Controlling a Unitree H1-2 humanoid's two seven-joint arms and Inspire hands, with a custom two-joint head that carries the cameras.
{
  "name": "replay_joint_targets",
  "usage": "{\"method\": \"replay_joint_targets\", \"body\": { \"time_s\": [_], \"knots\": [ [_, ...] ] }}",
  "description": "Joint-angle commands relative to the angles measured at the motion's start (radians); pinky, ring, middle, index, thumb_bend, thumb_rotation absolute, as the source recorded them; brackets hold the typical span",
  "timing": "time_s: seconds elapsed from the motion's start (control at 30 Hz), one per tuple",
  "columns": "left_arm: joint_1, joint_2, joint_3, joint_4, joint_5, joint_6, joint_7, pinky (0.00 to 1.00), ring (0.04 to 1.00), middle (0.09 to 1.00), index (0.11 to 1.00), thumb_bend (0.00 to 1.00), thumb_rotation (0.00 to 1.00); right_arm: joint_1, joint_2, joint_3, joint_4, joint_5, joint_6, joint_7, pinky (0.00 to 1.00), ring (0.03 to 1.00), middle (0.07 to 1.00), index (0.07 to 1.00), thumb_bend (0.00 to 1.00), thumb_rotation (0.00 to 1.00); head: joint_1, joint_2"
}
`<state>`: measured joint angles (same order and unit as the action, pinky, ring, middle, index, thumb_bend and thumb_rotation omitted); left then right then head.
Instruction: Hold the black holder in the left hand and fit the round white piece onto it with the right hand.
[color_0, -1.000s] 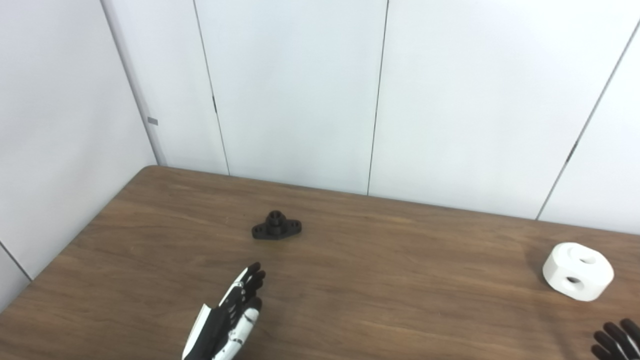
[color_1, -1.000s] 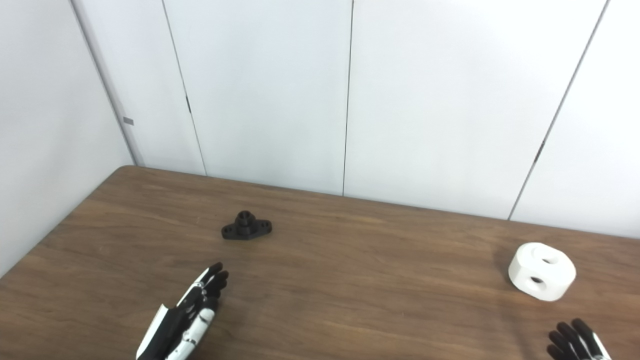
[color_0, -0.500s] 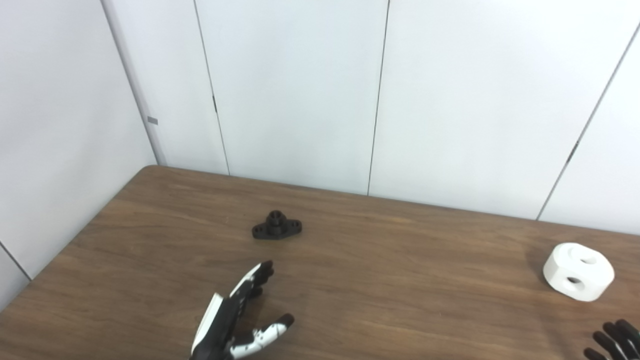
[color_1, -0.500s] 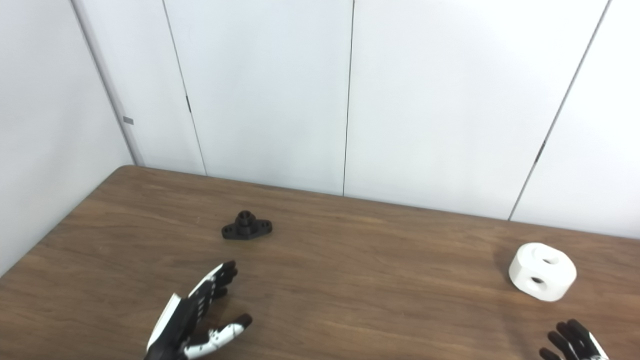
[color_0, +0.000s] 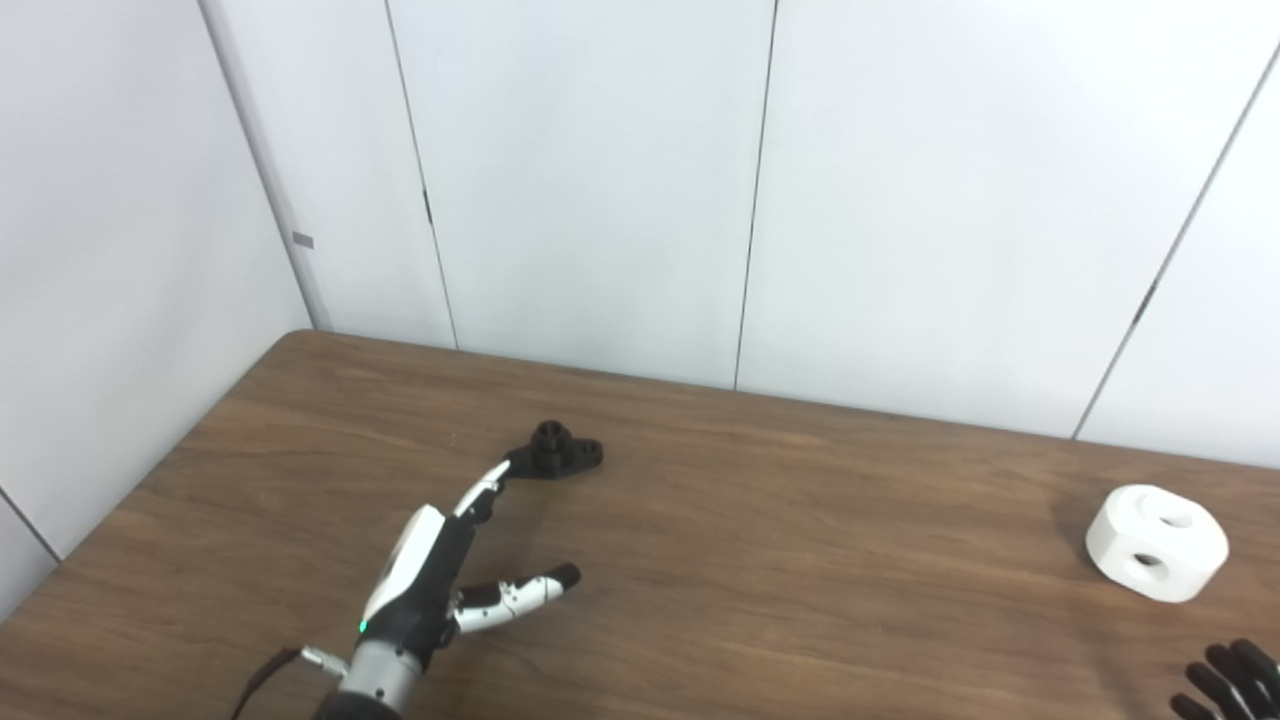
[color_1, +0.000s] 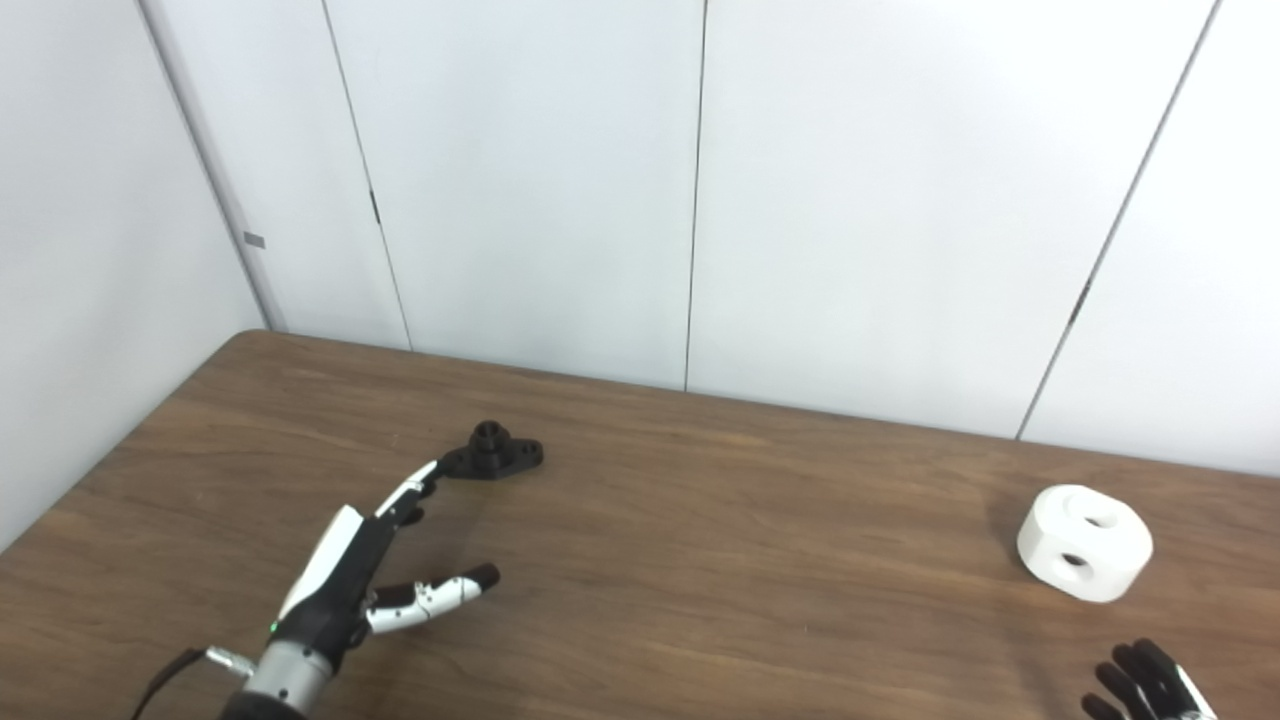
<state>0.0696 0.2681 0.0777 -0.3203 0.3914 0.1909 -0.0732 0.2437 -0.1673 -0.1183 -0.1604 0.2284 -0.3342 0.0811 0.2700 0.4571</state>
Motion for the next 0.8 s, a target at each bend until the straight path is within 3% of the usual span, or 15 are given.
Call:
{"method": "replay_joint_targets", "body": {
  "time_s": [0.0, 0.23, 0.37, 0.57, 0.77],
  "knots": [
    [-0.093, 0.054, -0.003, -0.019, 0.049, 0.032, -0.012, 0.88, 0.959, 0.977, 0.96, 0.81, 0.4, 0.006, 0.024, 0.007, 0.222, -0.013, -0.021, 0.011, 0.81, 0.866, 0.879, 0.864, 0.82, 0.88, 0.002, -0.001],
    [-0.169, 0.118, -0.011, 0.051, 0.089, 0.051, -0.02, 0.89, 0.965, 0.97, 0.952, 0.81, 0.39, 0.003, 0.029, 0.009, 0.219, -0.017, -0.011, 0.006, 0.83, 0.882, 0.892, 0.879, 0.8, 0.89, 0.0, -0.002],
    [-0.202, 0.146, -0.013, 0.119, 0.102, -0.006, 0.004, 0.9, 0.978, 0.96, 0.938, 0.82, 0.38, 0.001, 0.03, 0.013, 0.219, -0.026, -0.012, 0.003, 0.84, 0.89, 0.901, 0.89, 0.79, 0.9, -0.005, -0.003],
    [-0.252, 0.163, -0.022, 0.205, 0.133, -0.035, 0.034, 0.94, 0.999, 0.963, 0.927, 0.84, 0.41, -0.004, 0.031, 0.014, 0.231, -0.02, -0.018, 0.006, 0.87, 0.904, 0.912, 0.898, 0.77, 0.9, -0.01, -0.004],
    [-0.316, 0.167, -0.029, 0.282, 0.176, -0.01, 0.054, 0.97, 1.0, 0.967, 0.931, 0.83, 0.44, -0.004, 0.035, 0.014, 0.23, -0.022, -0.018, 0.003, 0.89, 0.911, 0.918, 0.907, 0.73, 0.91, -0.015, -0.001]
  ]
}}
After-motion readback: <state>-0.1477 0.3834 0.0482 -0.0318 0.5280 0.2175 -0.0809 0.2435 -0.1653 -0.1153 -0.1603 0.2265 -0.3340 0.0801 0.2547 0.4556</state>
